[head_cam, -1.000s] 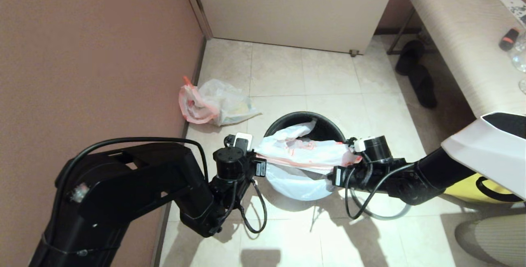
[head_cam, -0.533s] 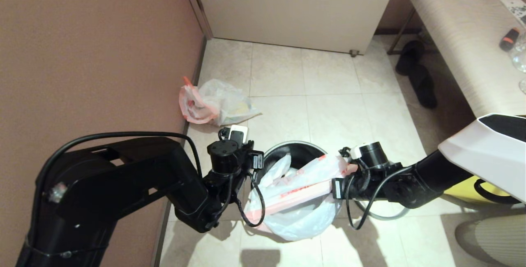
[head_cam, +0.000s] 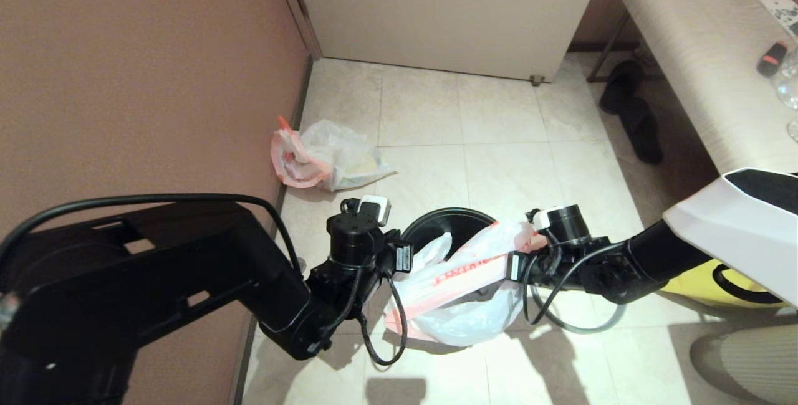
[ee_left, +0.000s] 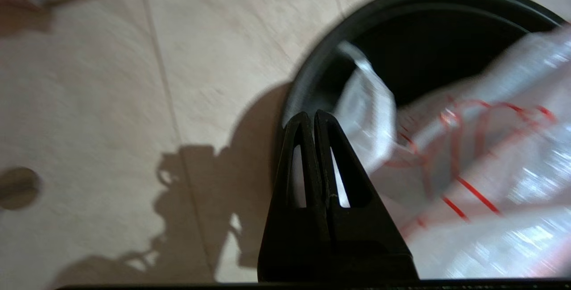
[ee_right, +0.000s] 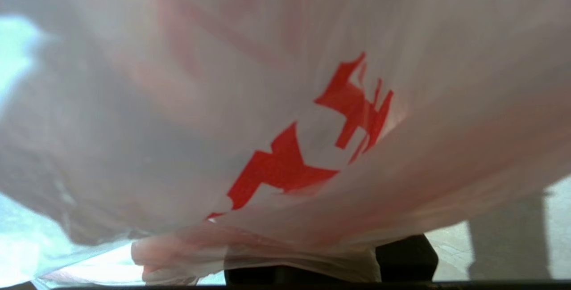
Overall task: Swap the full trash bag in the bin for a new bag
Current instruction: Put the new garbage bag on the trash can
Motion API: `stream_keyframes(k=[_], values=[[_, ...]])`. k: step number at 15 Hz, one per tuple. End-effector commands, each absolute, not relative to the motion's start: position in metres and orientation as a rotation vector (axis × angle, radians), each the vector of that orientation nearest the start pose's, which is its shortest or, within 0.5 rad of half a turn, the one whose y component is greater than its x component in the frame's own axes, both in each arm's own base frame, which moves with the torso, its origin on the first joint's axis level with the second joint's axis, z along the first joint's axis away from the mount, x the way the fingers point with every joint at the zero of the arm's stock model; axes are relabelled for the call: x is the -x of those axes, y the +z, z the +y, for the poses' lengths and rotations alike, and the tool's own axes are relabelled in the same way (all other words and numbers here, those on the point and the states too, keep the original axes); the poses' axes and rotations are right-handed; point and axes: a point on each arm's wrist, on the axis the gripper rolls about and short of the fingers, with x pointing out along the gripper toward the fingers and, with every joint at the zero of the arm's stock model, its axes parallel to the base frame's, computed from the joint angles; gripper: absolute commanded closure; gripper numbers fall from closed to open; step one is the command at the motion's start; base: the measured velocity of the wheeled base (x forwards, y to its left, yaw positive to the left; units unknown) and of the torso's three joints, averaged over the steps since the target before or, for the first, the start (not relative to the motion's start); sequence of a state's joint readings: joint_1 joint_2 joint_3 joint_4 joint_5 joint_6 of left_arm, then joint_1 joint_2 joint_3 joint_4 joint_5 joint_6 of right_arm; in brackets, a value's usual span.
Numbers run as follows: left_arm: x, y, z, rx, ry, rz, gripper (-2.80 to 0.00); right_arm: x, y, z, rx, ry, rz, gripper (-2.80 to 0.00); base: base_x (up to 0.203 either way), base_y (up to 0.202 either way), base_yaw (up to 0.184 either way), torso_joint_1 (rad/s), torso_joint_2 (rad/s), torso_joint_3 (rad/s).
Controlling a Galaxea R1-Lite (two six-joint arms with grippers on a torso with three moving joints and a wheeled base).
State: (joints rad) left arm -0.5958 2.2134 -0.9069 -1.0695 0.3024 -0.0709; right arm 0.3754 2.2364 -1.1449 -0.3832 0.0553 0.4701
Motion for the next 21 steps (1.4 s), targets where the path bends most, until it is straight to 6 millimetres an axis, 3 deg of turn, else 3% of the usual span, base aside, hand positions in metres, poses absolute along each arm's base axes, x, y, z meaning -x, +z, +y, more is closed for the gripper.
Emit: stream_keyframes(k=[1,5,10,15,19,21], values=[[-0.316,0.086,-0.217,0.012,-0.355,0.329,0.0,-0.385,0.048,0.151,-0.341,0.231,0.779,0.0,0.0,0.0,0.0,0.0,0.0,0.0],[-0.307,0.08,-0.212,-0.007,-0.433,0.562,0.0,-0.391,0.057,0.146,-0.426,0.199,0.752,0.0,0.0,0.0,0.0,0.0,0.0,0.0],[-0.291,0.081,-0.223,-0.026,-0.482,0.574,0.0,-0.395,0.059,0.145,-0.464,0.185,0.746,0.0,0.0,0.0,0.0,0.0,0.0,0.0],[-0.259,0.083,-0.242,-0.05,-0.574,0.587,0.0,-0.395,0.059,0.146,-0.464,0.187,0.743,0.0,0.0,0.0,0.0,0.0,0.0,0.0],[-0.264,0.047,-0.25,-0.086,-0.563,0.652,0.0,-0.393,0.066,0.148,-0.484,0.191,0.739,0.0,0.0,0.0,0.0,0.0,0.0,0.0],[-0.271,0.038,-0.253,-0.06,-0.562,0.582,0.0,-0.388,0.073,0.153,-0.491,0.201,0.745,0.0,0.0,0.0,0.0,0.0,0.0,0.0]])
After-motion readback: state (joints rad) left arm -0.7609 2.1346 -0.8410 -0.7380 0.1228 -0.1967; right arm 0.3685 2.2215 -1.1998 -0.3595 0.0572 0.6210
